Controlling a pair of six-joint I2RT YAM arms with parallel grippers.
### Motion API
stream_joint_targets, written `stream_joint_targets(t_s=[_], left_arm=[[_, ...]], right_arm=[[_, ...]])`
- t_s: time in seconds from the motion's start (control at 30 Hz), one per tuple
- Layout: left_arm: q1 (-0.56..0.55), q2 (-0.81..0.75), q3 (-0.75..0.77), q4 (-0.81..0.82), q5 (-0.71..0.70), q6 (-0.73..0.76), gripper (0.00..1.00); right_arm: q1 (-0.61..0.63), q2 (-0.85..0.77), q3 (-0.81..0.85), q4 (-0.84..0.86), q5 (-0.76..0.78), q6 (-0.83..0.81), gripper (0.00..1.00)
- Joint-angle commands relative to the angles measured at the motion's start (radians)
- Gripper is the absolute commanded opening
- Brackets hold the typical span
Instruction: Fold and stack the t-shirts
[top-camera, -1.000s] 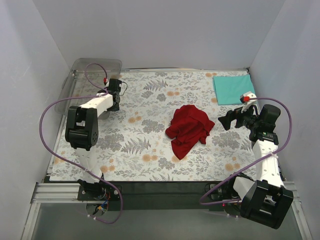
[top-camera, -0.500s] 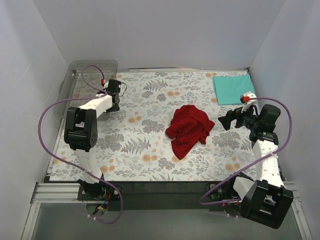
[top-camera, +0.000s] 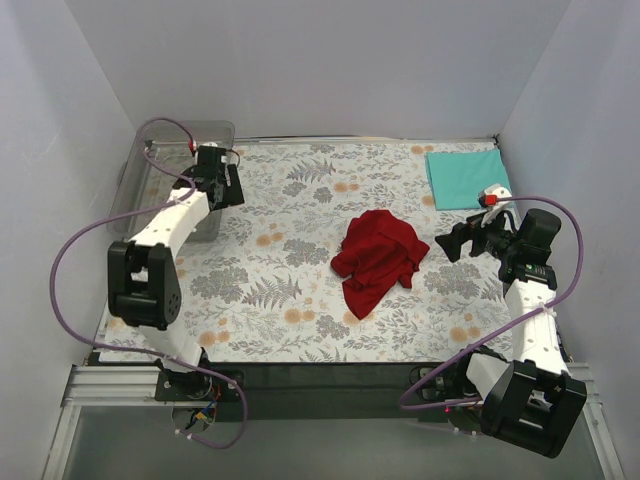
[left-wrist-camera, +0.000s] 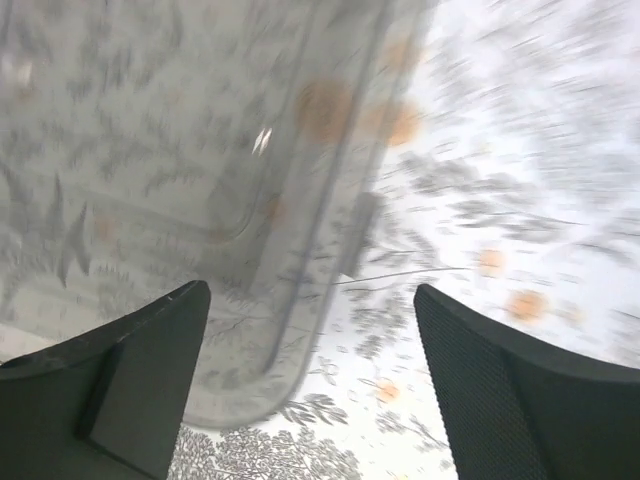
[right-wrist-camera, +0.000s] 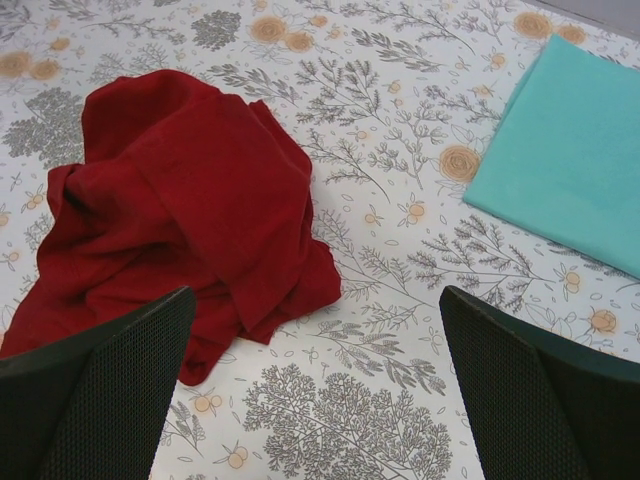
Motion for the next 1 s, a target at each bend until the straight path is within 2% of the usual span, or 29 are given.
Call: stream_joint_targets(t_s=[0.0,0.03,0.07,0.13,0.17,0.23,0.27,0.33,0.37,0.4,0.47,0.53,0.7,0.8,0.9,0.97], left_arm=[[0.002,-0.299,-0.011,0.137,0.222,0.061,0.86],[0.002,-0.345,-0.069,0.162,0.300,0.072,0.89],[0.002,-0.420,-0.147,0.226,0.343,0.070,0.98],[0.003,-0.526,-0.279,0.344,0.627,0.057,0.98],[0.003,-0.553,-0.315,0.398,0.705,0.047,0.98],[0.002,-0.597,-0.439,0.457,0.962,0.015,0.98],[0.002,-0.601,-0.473,0.475,0.963,0.015,0.98],[0.002,-0.602,-0.516,0.521,1.070,-0.028,0.97],[0.002,-0.599,-0.538,0.529,1.093,-0.043,0.97],[0.000,-0.595,-0.568,0.527,1.127,-0.063,0.97],[0.000,-0.594,-0.588,0.527,1.135,-0.069,0.97],[-0.001,-0.611,-0.605,0.521,1.115,-0.065,0.97],[-0.003,-0.657,-0.617,0.510,1.100,-0.051,0.97],[-0.003,-0.651,-0.614,0.510,1.112,-0.055,0.97],[-0.003,-0.642,-0.613,0.514,1.124,-0.065,0.97],[-0.004,-0.644,-0.614,0.514,1.126,-0.068,0.97]], right_arm=[[-0.001,0.000,0.001,-0.064,-0.153,-0.117,0.99],[0.000,0.005,0.001,-0.088,-0.185,-0.181,0.98],[0.002,0.012,0.009,-0.149,-0.240,-0.224,0.98],[0.046,0.060,0.042,-0.227,-0.241,-0.333,0.98],[0.066,0.078,0.086,-0.287,-0.223,-0.350,0.97],[0.179,0.148,0.150,-0.335,-0.114,-0.393,0.95],[0.216,0.165,0.170,-0.337,-0.076,-0.393,0.95],[0.282,0.199,0.199,-0.334,-0.001,-0.367,0.91],[0.360,0.242,0.238,-0.334,0.039,-0.353,0.88],[0.393,0.265,0.257,-0.334,0.120,-0.321,0.82],[0.472,0.326,0.307,-0.332,0.219,-0.297,0.77],[0.514,0.365,0.346,-0.326,0.291,-0.255,0.70],[0.636,0.463,0.426,-0.326,0.434,-0.223,0.61],[0.658,0.486,0.426,-0.325,0.481,-0.205,0.56],[0.661,0.505,0.435,-0.315,0.514,-0.174,0.42],[0.661,0.496,0.441,-0.315,0.528,-0.169,0.29]])
